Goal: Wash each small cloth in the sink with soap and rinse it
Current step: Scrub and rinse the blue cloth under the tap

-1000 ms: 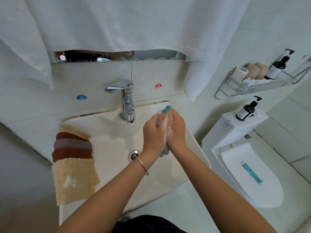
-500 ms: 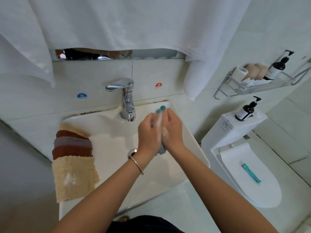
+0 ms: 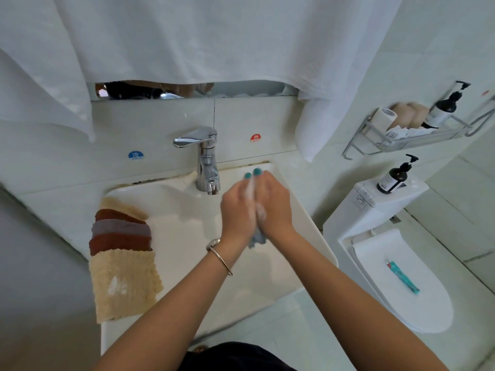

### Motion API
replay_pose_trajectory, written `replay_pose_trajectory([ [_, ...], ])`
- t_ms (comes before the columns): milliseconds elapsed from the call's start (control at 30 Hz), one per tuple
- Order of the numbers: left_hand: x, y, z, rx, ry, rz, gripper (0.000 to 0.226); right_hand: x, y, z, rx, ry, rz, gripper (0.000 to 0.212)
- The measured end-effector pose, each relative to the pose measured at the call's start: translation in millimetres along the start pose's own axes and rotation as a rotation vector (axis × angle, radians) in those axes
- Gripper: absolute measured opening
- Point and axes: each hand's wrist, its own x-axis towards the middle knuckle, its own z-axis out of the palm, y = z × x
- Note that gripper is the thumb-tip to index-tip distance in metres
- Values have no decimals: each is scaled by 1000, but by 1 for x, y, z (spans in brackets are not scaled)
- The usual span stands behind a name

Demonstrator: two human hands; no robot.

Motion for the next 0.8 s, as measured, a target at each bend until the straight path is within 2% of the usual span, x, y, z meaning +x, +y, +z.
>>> replay_pose_trajectory([
  [67,-7,-2,4,-1,-33,-8,42,3,5,3,-4,54,91,29],
  [167,10,0,-2,-70,37,-94,46,-17,0,9,67,-24,38,29],
  [233,4,-1,-3,-83,-34,-78,44,-13,7,4,-53,-41,47,25],
  [267,-4,-2,-2,-52,-95,-44,42,-5,10,-1,-23,-26,137,29],
  [333,-13,-2,-5,2,-177,1,45,3,12,-9,158,-12,269,40],
  [400,-7,0,-16,5,-168,25,44,-1,10,-17,344,-46,321,43],
  [500,6,-2,-36,79,-170,66,33,-4,17,-34,608,-149,316,28],
  [600,12,-11,-49,174,-145,106,11,-1,31,-42,396,-162,141,6],
  [667,10,-12,-46,197,-92,150,21,-4,35,-32,253,-66,117,12],
  [733,6,-10,-35,192,-8,175,26,-11,30,-21,270,19,128,11],
  [800,10,-9,-23,168,99,133,28,-20,17,-7,295,32,115,8],
])
